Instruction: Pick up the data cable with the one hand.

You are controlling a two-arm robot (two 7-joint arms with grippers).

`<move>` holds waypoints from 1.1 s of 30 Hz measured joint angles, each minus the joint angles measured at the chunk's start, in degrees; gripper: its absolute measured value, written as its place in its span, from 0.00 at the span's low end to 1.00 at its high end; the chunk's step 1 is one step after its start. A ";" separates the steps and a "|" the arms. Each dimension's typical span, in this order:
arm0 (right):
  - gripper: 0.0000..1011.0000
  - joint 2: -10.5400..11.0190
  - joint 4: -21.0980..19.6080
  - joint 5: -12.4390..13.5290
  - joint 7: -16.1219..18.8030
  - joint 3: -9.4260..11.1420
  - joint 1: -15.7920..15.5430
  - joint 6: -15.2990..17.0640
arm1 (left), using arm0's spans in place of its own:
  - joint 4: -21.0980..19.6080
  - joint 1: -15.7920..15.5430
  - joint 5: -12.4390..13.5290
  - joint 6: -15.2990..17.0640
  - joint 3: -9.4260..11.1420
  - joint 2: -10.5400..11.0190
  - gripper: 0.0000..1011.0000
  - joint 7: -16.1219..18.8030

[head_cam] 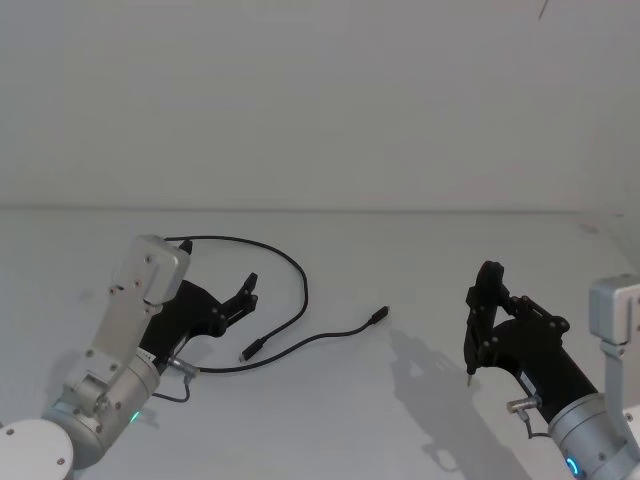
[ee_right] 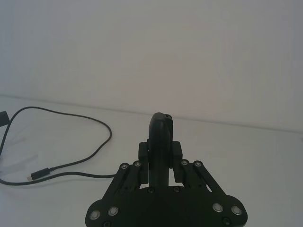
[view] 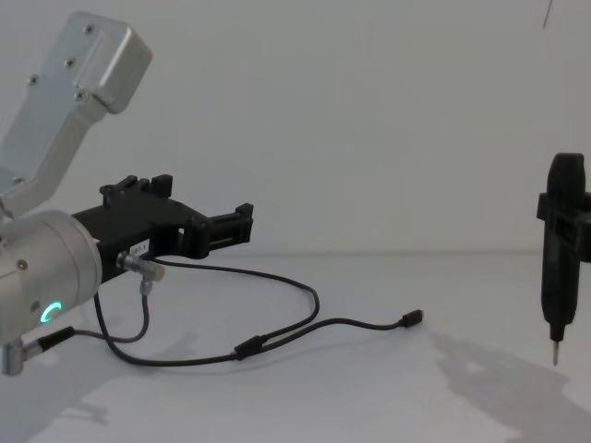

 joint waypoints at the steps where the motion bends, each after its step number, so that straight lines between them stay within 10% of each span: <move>1: 0.28 0.00 0.00 0.00 0.00 0.00 0.00 0.00 | 0.00 0.00 0.00 0.00 0.00 0.00 0.99 0.00; 22: 0.28 0.00 0.00 0.00 0.00 0.00 0.00 0.00 | 0.29 -0.41 -0.02 -0.08 0.03 0.12 0.99 -1.04; 33: 0.28 0.00 0.00 0.00 0.00 0.00 0.00 0.00 | 2.63 -3.33 -2.07 0.28 0.91 1.01 0.99 -8.15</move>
